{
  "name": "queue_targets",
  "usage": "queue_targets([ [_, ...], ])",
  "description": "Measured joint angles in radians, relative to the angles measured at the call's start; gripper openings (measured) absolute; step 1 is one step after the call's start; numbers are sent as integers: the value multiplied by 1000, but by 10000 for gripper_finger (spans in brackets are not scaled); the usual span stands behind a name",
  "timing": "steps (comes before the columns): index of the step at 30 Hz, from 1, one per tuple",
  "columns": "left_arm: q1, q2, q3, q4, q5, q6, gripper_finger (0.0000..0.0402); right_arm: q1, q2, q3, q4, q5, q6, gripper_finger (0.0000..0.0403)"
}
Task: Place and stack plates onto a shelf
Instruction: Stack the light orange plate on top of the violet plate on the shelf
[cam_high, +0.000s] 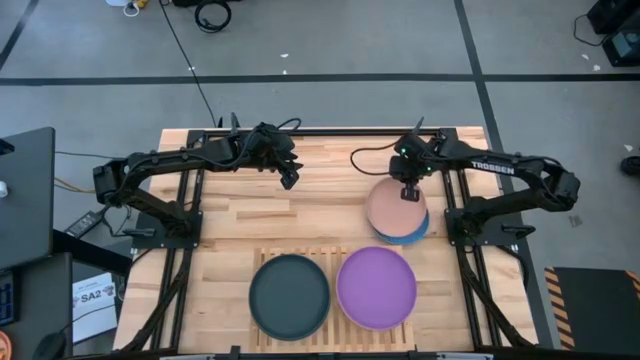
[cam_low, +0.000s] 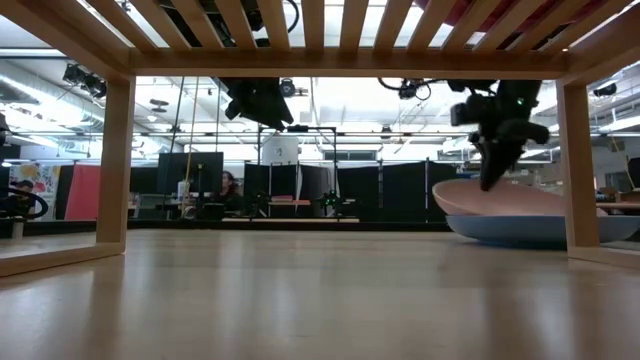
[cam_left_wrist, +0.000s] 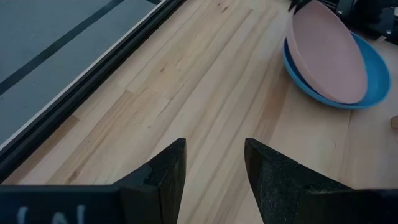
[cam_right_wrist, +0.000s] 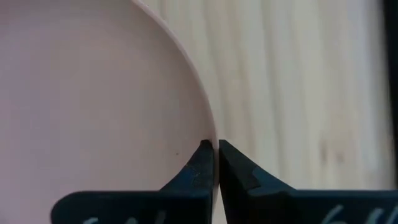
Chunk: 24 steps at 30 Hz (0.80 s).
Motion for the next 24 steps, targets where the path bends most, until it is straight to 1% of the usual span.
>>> queue_targets([
  [9,0,0,0,0,0,0,169,0,0,95,1,72,26,14],
  [17,0,0,0,0,0,0,169,0,0,167,1,83,26,14],
  [24,0,0,0,0,0,0,169,-7,0,230,8,179,27,14],
])
